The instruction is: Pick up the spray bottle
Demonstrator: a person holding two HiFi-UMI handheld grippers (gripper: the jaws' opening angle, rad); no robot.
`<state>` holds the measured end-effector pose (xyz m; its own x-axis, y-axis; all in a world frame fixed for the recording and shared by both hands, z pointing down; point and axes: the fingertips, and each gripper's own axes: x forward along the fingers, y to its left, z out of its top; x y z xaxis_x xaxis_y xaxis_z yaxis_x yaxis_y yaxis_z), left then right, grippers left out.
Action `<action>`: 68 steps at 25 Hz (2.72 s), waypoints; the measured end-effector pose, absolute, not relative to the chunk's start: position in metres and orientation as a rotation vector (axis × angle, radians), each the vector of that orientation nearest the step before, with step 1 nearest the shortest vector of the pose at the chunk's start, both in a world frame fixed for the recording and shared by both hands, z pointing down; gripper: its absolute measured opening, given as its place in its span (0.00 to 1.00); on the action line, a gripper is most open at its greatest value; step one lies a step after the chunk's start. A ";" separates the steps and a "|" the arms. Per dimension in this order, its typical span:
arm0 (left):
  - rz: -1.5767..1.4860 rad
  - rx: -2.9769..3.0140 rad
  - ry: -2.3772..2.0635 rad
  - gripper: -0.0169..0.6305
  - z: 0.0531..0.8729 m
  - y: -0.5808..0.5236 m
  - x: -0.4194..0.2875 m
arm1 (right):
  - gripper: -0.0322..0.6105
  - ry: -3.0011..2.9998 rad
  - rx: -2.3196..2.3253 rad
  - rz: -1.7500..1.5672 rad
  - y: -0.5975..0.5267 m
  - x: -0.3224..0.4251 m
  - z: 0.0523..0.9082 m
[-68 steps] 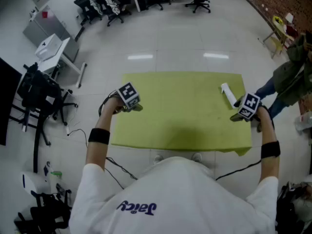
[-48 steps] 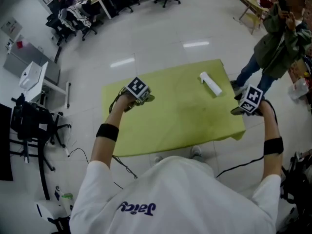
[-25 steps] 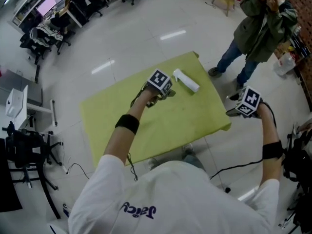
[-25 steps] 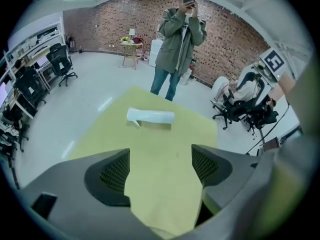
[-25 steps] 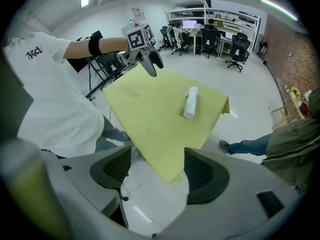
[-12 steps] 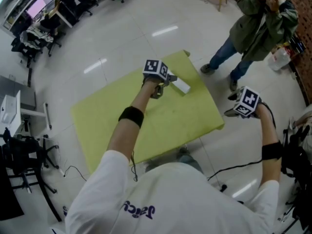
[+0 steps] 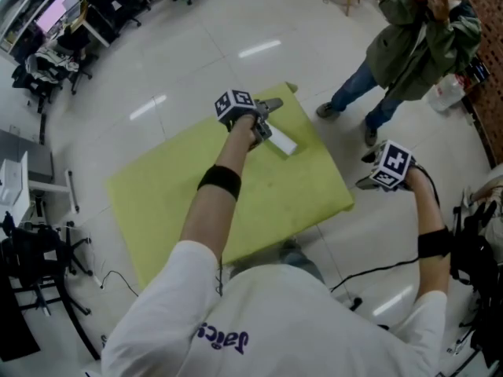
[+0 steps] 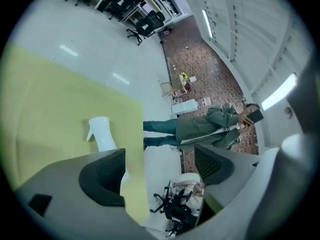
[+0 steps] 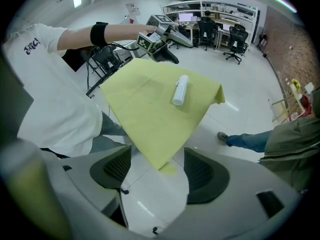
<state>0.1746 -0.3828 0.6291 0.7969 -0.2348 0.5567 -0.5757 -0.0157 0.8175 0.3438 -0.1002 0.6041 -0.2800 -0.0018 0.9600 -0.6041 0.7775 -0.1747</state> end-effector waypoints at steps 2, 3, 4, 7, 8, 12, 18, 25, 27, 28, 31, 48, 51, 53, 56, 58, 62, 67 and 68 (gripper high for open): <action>0.305 1.558 -0.714 0.72 0.642 -0.389 0.171 | 0.58 -1.773 0.467 0.631 -0.100 0.347 0.607; 0.316 1.539 -0.737 0.74 0.650 -0.391 0.169 | 0.58 -1.771 0.463 0.634 -0.099 0.348 0.610; 0.329 1.518 -0.762 0.78 0.659 -0.392 0.167 | 0.58 -1.769 0.458 0.639 -0.098 0.348 0.612; 0.384 1.472 -0.860 0.87 0.687 -0.394 0.159 | 0.58 -1.764 0.442 0.652 -0.094 0.351 0.619; 0.409 1.462 -0.895 0.88 0.696 -0.394 0.157 | 0.58 -1.765 0.437 0.657 -0.094 0.353 0.621; 0.510 1.426 -1.071 0.91 0.730 -0.392 0.146 | 0.58 -1.762 0.419 0.681 -0.091 0.356 0.633; 0.590 1.394 -1.187 0.91 0.771 -0.386 0.156 | 0.58 -1.752 0.404 0.718 -0.083 0.364 0.646; 0.664 1.333 -1.221 0.89 0.809 -0.370 0.172 | 0.58 -1.738 0.391 0.756 -0.071 0.372 0.659; 0.678 1.304 -1.204 0.89 0.809 -0.361 0.179 | 0.58 -1.734 0.395 0.759 -0.069 0.375 0.658; 0.685 1.293 -1.202 0.89 0.811 -0.360 0.181 | 0.58 -1.732 0.397 0.759 -0.069 0.377 0.657; 0.716 1.273 -1.228 0.88 0.819 -0.358 0.181 | 0.58 -1.726 0.397 0.756 -0.067 0.379 0.651; 0.885 1.619 -1.160 0.45 0.772 -0.381 0.180 | 0.58 -1.723 0.363 0.681 -0.074 0.364 0.639; 0.870 1.739 -1.172 0.45 0.753 -0.397 0.181 | 0.58 -1.728 0.343 0.648 -0.080 0.351 0.636; 0.849 1.798 -1.137 0.45 0.737 -0.397 0.182 | 0.58 -1.730 0.338 0.631 -0.086 0.343 0.633; 0.808 1.920 -1.116 0.45 0.707 -0.403 0.181 | 0.58 -1.737 0.334 0.601 -0.096 0.329 0.626; 0.784 2.032 -1.119 0.45 0.683 -0.410 0.178 | 0.58 -1.748 0.333 0.579 -0.103 0.319 0.621; 0.709 2.281 -1.033 0.45 0.627 -0.398 0.180 | 0.58 -1.754 0.327 0.532 -0.114 0.301 0.612; 0.707 2.351 -0.977 0.45 0.592 -0.374 0.149 | 0.58 -1.765 0.323 0.465 -0.127 0.274 0.600; 0.672 2.376 -0.959 0.45 0.583 -0.372 0.146 | 0.58 -1.768 0.328 0.453 -0.130 0.269 0.597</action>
<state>0.1461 -0.3717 0.5828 0.6327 -0.4908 0.5990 -0.7306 -0.6348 0.2515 0.2686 -0.1302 0.5974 -0.2395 0.0186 0.9707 -0.4505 0.8836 -0.1281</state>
